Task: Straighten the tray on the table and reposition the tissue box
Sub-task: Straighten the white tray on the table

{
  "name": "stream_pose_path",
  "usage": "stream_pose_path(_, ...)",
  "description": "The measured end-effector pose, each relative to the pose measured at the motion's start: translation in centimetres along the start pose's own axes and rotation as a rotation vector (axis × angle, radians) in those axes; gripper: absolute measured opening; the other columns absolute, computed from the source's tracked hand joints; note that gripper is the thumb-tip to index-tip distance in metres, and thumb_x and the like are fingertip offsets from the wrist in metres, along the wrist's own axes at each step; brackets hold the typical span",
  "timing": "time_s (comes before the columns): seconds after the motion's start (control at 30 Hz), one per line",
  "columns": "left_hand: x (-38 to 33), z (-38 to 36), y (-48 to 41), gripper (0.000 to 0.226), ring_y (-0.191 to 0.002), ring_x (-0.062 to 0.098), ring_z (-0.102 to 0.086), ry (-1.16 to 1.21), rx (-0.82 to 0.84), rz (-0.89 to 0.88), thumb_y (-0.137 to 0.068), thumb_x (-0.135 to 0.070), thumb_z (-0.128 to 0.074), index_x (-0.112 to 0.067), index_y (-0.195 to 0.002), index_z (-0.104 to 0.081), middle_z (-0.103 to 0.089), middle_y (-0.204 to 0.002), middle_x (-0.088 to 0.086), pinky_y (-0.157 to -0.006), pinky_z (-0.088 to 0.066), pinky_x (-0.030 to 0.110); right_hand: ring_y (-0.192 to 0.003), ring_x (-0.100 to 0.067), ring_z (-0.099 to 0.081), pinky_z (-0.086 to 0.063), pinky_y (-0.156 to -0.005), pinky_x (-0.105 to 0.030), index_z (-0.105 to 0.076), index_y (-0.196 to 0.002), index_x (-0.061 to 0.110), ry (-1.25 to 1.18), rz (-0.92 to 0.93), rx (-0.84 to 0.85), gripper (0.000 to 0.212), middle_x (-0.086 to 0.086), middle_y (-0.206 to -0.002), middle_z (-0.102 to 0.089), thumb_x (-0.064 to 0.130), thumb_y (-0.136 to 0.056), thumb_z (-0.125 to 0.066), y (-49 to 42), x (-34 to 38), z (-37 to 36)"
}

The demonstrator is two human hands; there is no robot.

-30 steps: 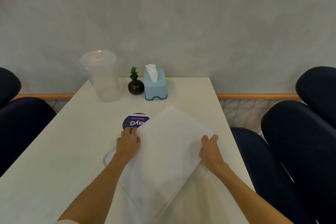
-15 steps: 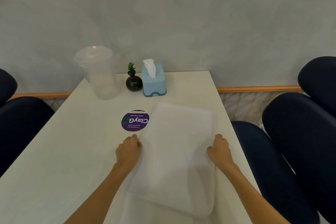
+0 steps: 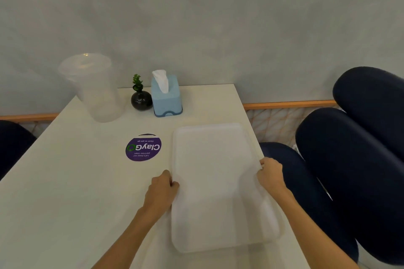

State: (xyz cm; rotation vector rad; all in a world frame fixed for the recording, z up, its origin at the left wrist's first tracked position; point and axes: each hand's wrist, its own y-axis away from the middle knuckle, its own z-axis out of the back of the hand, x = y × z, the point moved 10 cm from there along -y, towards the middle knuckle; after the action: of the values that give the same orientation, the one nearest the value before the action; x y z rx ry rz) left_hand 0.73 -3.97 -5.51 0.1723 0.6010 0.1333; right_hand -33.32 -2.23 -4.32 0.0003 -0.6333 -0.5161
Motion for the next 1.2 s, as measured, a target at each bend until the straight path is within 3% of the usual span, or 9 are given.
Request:
stream_pose_path(0.2,-0.5,-0.4,0.0,0.016,-0.055,0.016,-0.05,0.005,0.041,-0.023,-0.094,-0.019,-0.051,-0.011,-0.083,-0.044,-0.051,-0.068,0.001,-0.058,-0.051,0.033,-0.087,-0.026,-0.05,-0.051,-0.081,-0.039,-0.055,-0.109,-0.005,0.008,-0.026,-0.01,0.023,-0.023,-0.113,-0.057,-0.005,-0.088,-0.048,0.8,-0.7,0.3)
stream_pose_path(0.3,-0.8,-0.6,0.3,0.016,-0.052,0.011,-0.046,-0.009,0.054,-0.044,-0.095,-0.019,-0.05,-0.011,-0.083,-0.042,-0.047,-0.065,-0.002,-0.048,-0.042,0.022,-0.092,-0.029,-0.053,-0.051,-0.087,-0.042,-0.054,-0.114,-0.004,0.026,-0.037,-0.001,0.025,-0.023,-0.116,-0.055,-0.003,-0.089,-0.048,1.1,-1.0,0.3)
stream_pose_path(0.4,-1.0,-0.7,0.4,0.016,-0.051,0.012,-0.045,-0.001,0.058,-0.055,-0.094,-0.018,-0.049,-0.011,-0.082,-0.041,-0.047,-0.065,-0.001,-0.05,-0.043,0.025,-0.103,-0.035,-0.056,-0.051,-0.091,-0.044,-0.052,-0.117,-0.003,0.024,-0.047,0.008,0.027,-0.022,-0.119,-0.056,0.0,-0.091,-0.049,1.1,-1.2,0.3)
stream_pose_path(0.5,-0.7,-0.8,0.2,0.017,-0.052,0.017,-0.048,0.008,0.064,-0.044,-0.093,-0.018,-0.05,-0.011,-0.081,-0.042,-0.049,-0.066,0.001,-0.058,-0.054,0.037,-0.103,-0.035,-0.057,-0.052,-0.09,-0.043,-0.052,-0.116,-0.003,0.024,-0.043,0.007,0.027,-0.022,-0.118,-0.056,0.001,-0.09,-0.051,1.0,-1.2,0.3)
stream_pose_path(0.63,-0.4,-1.0,0.0,0.021,-0.055,0.022,-0.055,0.031,0.101,-0.017,-0.093,-0.02,-0.05,-0.015,-0.076,-0.039,-0.051,-0.07,0.004,-0.06,-0.057,0.039,-0.1,-0.034,-0.058,-0.054,-0.088,-0.043,-0.052,-0.115,-0.002,0.019,-0.049,0.007,0.026,-0.022,-0.117,-0.058,0.002,-0.09,-0.052,0.9,-1.3,0.2)
stream_pose_path(0.73,0.1,-1.4,-0.1,0.019,-0.069,0.033,-0.069,0.033,0.189,0.022,-0.092,-0.024,-0.051,-0.017,-0.076,-0.043,-0.063,-0.08,0.01,-0.068,-0.062,0.044,-0.089,-0.027,-0.056,-0.052,-0.076,-0.036,-0.053,-0.11,-0.002,0.045,-0.029,0.06,0.022,-0.02,-0.112,-0.06,0.001,-0.089,-0.051,0.6,-1.7,0.4)
stream_pose_path(0.83,-0.1,-0.5,-0.8,0.018,-0.081,0.028,-0.071,-0.09,0.253,0.017,-0.089,-0.037,-0.054,-0.019,-0.089,-0.053,-0.07,-0.092,0.007,-0.081,-0.058,0.042,-0.086,-0.026,-0.058,-0.052,-0.07,-0.036,-0.054,-0.108,0.001,0.105,-0.002,0.055,0.02,-0.018,-0.105,-0.061,0.008,-0.089,-0.052,0.3,-1.1,1.5)
stream_pose_path(0.97,-0.6,3.7,-5.6,0.045,-0.096,0.029,-0.067,-0.082,0.133,0.031,-0.086,-0.048,-0.055,-0.022,-0.122,-0.048,-0.064,-0.114,0.006,-0.091,-0.05,0.042,-0.095,-0.034,-0.06,-0.056,-0.08,-0.042,-0.052,-0.123,0.007,0.126,0.094,0.021,0.035,-0.017,-0.116,-0.058,0.016,-0.089,-0.054,-2.6,3.5,1.9)
stream_pose_path(1.2,-3.3,8.7,-11.0,0.05,-0.108,0.031,-0.06,0.053,0.056,0.024,-0.09,-0.039,-0.057,-0.016,-0.132,-0.043,-0.063,-0.124,0.011,-0.09,-0.05,0.041,-0.105,-0.031,-0.059,-0.053,-0.089,-0.041,-0.056,-0.121,0.01,0.105,0.232,0.102,0.031,-0.016,-0.122,-0.057,0.014,-0.09,-0.054,-5.2,10.8,0.0)
